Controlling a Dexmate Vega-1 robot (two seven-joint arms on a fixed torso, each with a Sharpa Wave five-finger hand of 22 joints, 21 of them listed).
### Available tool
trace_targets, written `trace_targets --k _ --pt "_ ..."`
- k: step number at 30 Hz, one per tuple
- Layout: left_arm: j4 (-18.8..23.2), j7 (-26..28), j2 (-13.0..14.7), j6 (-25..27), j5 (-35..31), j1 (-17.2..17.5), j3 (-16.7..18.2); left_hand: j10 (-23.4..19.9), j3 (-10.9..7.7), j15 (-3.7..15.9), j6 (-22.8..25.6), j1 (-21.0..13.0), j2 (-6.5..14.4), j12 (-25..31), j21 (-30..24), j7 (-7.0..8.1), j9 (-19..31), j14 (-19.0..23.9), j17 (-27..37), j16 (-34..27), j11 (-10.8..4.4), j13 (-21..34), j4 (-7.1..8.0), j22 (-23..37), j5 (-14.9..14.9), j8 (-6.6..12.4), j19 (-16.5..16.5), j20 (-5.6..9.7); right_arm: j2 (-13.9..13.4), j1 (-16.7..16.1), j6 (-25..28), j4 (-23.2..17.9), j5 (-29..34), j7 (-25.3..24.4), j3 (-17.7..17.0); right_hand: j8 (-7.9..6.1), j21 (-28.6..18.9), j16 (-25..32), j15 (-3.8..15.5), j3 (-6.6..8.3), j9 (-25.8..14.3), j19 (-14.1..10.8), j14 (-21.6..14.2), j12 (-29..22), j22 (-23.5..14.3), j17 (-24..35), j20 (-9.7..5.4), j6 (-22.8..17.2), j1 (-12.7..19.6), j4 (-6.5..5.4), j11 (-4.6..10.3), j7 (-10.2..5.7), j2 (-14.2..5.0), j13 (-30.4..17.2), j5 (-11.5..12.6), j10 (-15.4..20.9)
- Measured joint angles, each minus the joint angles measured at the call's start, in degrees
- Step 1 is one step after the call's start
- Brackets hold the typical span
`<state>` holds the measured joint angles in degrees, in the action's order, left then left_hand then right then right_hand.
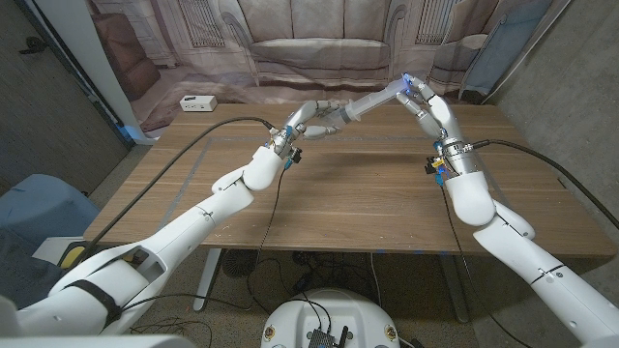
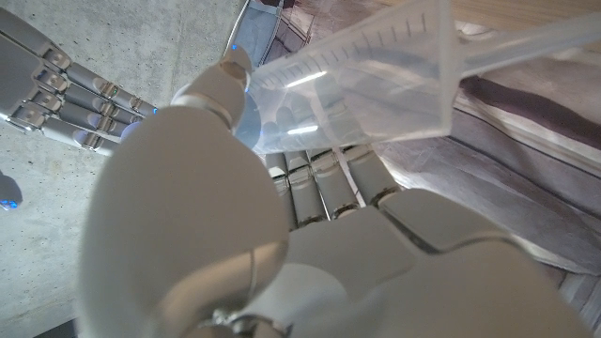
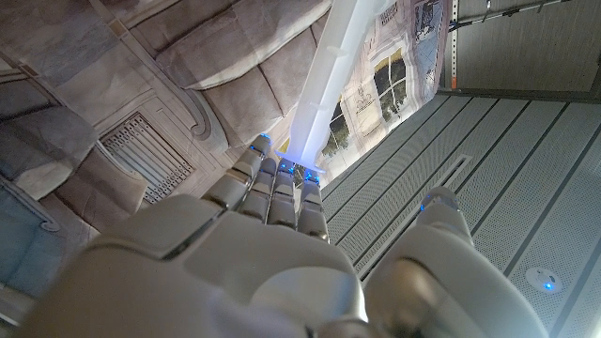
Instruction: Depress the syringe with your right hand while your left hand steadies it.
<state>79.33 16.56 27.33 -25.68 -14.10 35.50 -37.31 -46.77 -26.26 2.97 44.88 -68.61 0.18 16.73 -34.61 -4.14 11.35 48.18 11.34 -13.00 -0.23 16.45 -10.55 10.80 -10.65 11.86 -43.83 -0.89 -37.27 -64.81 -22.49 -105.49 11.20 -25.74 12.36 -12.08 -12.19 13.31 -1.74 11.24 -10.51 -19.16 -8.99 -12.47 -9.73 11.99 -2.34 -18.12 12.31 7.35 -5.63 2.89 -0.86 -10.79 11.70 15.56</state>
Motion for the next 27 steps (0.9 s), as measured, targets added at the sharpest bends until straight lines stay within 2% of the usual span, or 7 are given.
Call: trace_targets --k 9,15,21,25,27 --pt "1.1 0.1 0.3 0.5 0.0 0.7 0.5 0.0 0.0 0.01 0.3 0.0 0.0 -0.2 0.0 -0.06 0.0 0.0 0.0 0.0 0.01 0.2 0.0 0.0 0.0 -0.17 -0.3 0.3 -0.5 -0.2 1.4 -0.6 0.7 0.3 0.2 0.4 0.0 0.0 -0.14 0.0 0.0 -0.5 -0.1 0.0 0.0 0.0 0.08 -0.5 0.0 0.0 -0.45 0.51 0.0 0.0 0.0 0.2" --pt "1.8 0.5 0.4 0.7 0.1 1.2 0.9 0.0 0.0 0.01 0.3 0.0 0.0 -0.2 -0.4 -0.07 0.0 0.0 0.0 0.0 0.01 0.2 0.0 0.0 0.0 -0.11 -0.3 0.31 -0.8 -0.5 2.1 -1.2 1.1 0.3 0.4 0.02 -0.4 0.0 -0.26 0.0 0.0 -1.3 -1.1 0.0 0.0 0.0 0.3 -0.7 0.0 0.0 -1.03 0.72 0.0 0.0 0.0 0.8" --pt "2.1 0.7 0.5 0.8 0.2 1.4 1.1 0.0 0.0 0.01 0.5 0.0 0.0 -0.2 -0.5 -0.24 -0.1 0.0 0.0 0.2 0.02 0.2 0.0 0.0 0.0 0.07 -0.3 0.31 -1.1 -0.6 2.5 -1.8 1.4 0.3 0.5 -0.08 -0.4 0.3 -0.21 0.0 0.0 -2.2 -2.1 0.0 0.0 0.0 0.32 -2.6 0.0 0.0 -0.81 1.08 0.0 0.0 0.0 2.1" --pt "2.4 0.7 0.5 0.9 0.3 1.6 1.3 0.0 0.0 0.01 0.6 0.0 0.0 -0.2 -0.4 -0.17 0.0 0.0 0.0 0.2 0.02 0.2 0.0 0.0 0.1 0.07 -0.3 0.31 -1.2 -0.6 2.5 -1.8 1.4 0.4 0.7 -0.08 -0.4 0.3 0.1 0.0 0.0 -2.4 -2.4 0.0 0.0 0.0 0.3 -2.9 0.0 0.0 -1.12 0.78 0.01 0.0 0.0 2.4" --pt "2.5 0.7 0.5 0.9 0.4 1.6 1.3 0.0 0.0 0.01 0.6 0.0 0.0 -0.2 -0.4 -0.17 0.0 0.0 0.0 0.2 0.03 0.2 0.0 0.0 0.1 0.07 -0.3 0.31 -1.2 -0.6 2.5 -1.8 1.4 0.4 0.7 -0.08 -0.4 0.3 0.1 0.0 0.0 -2.4 -2.4 0.0 0.0 0.0 0.3 -3.0 0.0 0.0 -0.82 0.68 0.0 0.0 0.0 2.7"
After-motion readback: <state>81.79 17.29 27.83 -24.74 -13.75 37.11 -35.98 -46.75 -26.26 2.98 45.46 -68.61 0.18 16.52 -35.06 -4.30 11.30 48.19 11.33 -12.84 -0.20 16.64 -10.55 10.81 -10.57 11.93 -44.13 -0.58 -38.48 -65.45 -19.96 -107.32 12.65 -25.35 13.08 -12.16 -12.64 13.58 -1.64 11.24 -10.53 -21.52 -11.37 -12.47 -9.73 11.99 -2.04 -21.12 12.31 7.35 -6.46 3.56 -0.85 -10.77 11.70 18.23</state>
